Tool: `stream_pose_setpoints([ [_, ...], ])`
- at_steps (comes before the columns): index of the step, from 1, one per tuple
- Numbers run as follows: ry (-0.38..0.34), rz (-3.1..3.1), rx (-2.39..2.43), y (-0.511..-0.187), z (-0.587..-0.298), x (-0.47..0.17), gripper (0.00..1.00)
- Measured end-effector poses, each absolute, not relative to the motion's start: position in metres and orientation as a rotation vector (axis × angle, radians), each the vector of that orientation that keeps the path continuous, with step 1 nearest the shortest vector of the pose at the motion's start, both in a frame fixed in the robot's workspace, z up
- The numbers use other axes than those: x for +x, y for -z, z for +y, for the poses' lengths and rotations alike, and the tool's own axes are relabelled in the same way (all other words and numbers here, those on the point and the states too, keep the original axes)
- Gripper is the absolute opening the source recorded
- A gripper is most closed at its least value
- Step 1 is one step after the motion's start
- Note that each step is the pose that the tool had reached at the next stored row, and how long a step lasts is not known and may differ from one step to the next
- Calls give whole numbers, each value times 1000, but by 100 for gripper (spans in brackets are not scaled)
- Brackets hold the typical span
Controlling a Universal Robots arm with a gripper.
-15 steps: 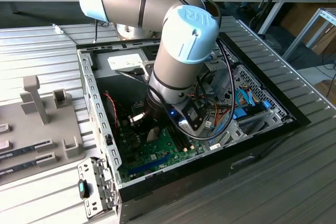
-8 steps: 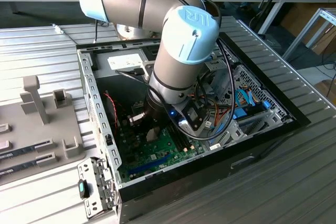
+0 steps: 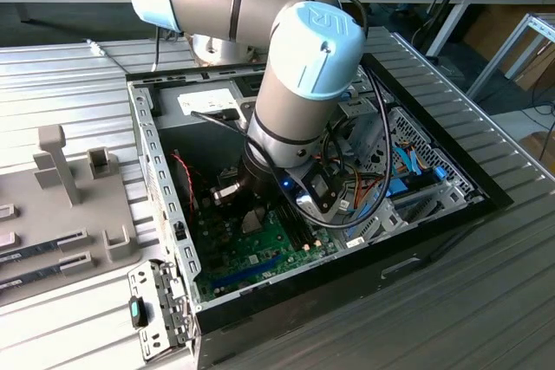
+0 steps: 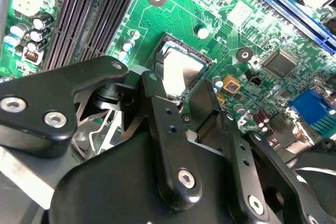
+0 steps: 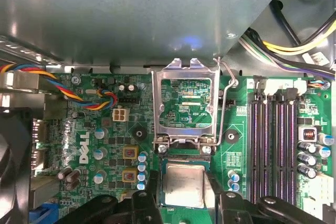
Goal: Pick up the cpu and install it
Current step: 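Place the cpu into insertion slot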
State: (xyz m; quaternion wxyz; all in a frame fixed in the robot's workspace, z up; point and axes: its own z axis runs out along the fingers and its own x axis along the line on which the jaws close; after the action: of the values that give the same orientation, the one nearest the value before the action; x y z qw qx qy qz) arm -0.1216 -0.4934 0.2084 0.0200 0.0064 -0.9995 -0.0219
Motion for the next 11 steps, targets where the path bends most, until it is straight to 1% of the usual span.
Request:
stream_pose_setpoints([
  [11, 70, -3101, 20, -207, -493, -122, 47],
])
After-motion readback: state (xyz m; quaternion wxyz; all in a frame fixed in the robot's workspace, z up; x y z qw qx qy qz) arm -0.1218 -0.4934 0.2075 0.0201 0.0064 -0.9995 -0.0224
